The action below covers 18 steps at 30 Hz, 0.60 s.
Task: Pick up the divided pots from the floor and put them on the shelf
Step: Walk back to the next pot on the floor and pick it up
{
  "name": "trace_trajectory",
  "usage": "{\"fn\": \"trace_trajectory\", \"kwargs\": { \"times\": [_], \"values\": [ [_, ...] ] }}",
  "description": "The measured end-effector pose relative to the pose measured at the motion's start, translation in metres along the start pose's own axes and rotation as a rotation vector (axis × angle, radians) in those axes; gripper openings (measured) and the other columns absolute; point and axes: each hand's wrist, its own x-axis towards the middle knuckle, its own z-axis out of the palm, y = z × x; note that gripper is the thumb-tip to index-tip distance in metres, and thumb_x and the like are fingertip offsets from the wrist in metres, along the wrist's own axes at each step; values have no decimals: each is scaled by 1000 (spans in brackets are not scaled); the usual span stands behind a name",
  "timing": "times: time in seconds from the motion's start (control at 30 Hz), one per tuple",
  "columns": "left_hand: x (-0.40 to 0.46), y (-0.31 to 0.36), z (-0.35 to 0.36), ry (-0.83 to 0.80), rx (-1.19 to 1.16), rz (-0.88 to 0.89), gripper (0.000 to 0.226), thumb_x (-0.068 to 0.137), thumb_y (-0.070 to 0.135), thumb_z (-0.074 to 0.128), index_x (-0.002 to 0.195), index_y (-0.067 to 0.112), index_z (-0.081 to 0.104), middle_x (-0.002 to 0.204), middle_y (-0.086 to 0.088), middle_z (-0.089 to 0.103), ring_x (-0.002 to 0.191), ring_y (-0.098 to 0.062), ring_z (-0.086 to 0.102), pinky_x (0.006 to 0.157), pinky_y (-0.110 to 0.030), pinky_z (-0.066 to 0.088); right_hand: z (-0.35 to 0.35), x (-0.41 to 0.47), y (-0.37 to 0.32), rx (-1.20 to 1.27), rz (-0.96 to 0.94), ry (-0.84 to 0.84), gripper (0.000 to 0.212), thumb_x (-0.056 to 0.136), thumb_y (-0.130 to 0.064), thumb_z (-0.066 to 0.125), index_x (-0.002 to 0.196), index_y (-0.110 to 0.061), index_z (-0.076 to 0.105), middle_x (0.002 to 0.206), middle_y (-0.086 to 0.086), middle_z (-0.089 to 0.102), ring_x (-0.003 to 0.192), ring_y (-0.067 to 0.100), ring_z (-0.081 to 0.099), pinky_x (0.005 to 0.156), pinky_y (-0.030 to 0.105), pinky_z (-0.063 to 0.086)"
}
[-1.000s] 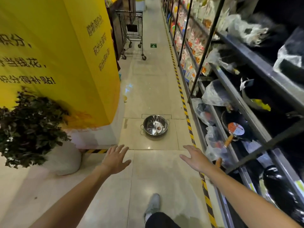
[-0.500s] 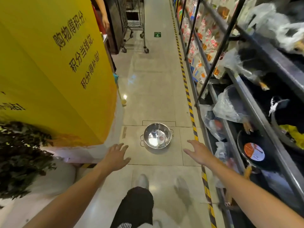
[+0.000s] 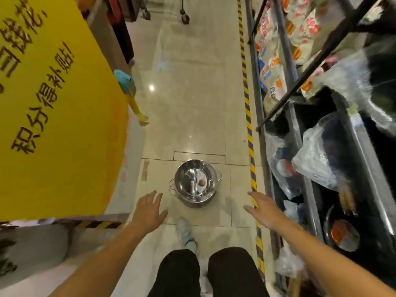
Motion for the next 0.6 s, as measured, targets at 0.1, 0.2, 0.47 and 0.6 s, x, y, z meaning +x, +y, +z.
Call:
{"fn": "trace_trajectory", "kwargs": {
  "times": [0.1,0.2,0.47,0.6],
  "values": [
    [51,0,3,-18,-59,-44,71,99,54,34,157,19,12,165,-8,11,151,-28,13,123,-41,8,-12,70,3,-60,-34,-44,68,100,-49,51,158,-19,31,163,6,33,151,23,27,120,33,24],
    [113,2,19,-10,-137,-81,71,97,53,36,156,18,17,164,-9,16,149,-29,16,123,-41,10,-7,156,10,-74,-59,-63,66,101,-45,53,157,-16,33,161,9,36,148,27,31,119,37,26],
    [285,-8,177,-87,-259,-245,74,95,46,51,156,20,19,164,-9,17,150,-29,16,121,-42,16,111,384,78,-26,-46,-179,79,97,-46,59,161,-16,21,166,8,25,152,26,22,121,36,19],
    [365,-19,257,-130,-295,-317,78,93,44,57,156,17,18,163,-15,17,149,-32,16,120,-44,18,184,474,122,-38,-1,-223,83,97,-45,59,162,-15,15,168,9,17,154,26,16,123,36,15]
  ]
}}
